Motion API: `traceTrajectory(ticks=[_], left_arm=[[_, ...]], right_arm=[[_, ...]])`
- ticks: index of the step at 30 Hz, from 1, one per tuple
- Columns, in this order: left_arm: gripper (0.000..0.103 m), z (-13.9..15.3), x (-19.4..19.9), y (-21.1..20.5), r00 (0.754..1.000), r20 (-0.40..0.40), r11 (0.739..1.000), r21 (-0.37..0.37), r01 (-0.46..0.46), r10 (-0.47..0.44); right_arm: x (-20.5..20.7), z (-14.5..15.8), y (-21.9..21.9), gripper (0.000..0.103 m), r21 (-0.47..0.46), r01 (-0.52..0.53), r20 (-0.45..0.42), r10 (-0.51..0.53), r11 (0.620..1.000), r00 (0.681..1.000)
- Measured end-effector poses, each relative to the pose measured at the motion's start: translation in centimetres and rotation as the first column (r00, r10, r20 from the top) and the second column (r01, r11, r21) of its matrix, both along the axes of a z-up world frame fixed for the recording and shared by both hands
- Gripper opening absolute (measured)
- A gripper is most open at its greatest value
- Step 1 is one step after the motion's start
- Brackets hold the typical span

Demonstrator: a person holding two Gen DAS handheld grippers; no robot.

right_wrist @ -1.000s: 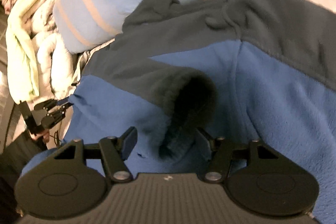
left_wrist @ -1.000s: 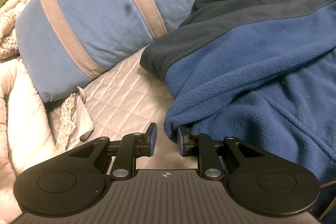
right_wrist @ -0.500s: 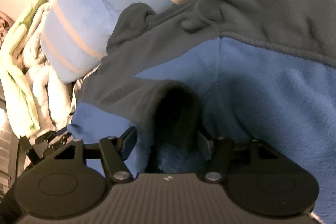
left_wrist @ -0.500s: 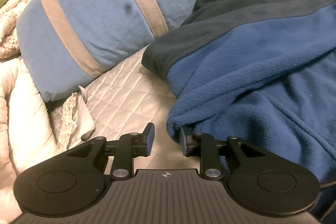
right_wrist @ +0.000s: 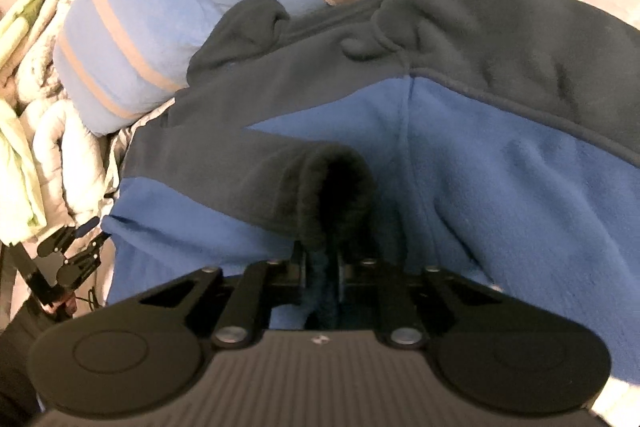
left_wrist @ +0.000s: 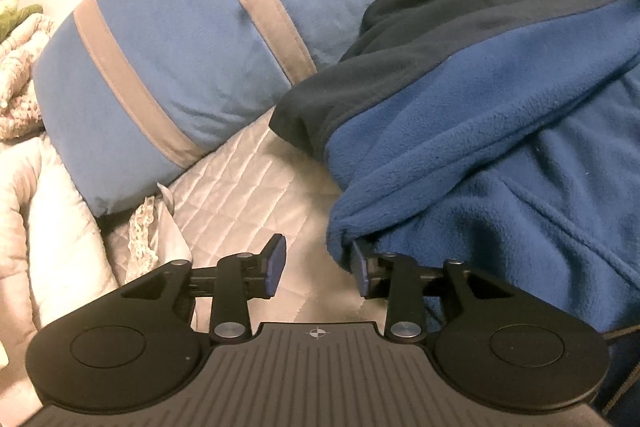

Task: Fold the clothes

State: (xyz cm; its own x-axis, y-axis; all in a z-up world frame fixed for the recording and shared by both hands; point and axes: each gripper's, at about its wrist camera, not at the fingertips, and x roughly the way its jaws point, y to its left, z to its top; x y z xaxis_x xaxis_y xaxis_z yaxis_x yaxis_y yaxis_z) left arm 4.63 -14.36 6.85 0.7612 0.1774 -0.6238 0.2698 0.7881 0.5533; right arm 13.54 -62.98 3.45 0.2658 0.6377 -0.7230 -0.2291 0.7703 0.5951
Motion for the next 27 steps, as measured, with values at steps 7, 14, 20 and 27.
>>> traceTrajectory(ticks=[7, 14, 20, 27], left_arm=[[0.047, 0.7, -0.8, -0.2, 0.998, 0.034, 0.998, 0.040, 0.046, -0.048], [0.048, 0.3, -0.9, 0.1, 0.999, 0.033, 0.998, 0.054, 0.024, -0.025], [0.048, 0.4, -0.5, 2.4, 0.997, 0.020, 0.997, -0.001, -0.079, 0.079], [0.052, 2.6, -0.6, 5.9, 0.980, 0.031, 0.943, -0.282, -0.179, 0.195]], right_arm=[[-1.2, 1.1, -1.0, 0.014, -0.061, 0.018, -0.029, -0.020, 0.998, 0.999], [-2.2, 0.7, -1.3, 0.014, -0.092, 0.011, -0.062, -0.016, 0.996, 0.998], [-2.6, 0.4, -1.0, 0.014, -0.124, 0.008, -0.057, -0.015, 0.992, 0.998], [-2.8, 0.5, -0.5, 0.047, -0.171, 0.000, -0.042, -0.008, 0.985, 0.999]])
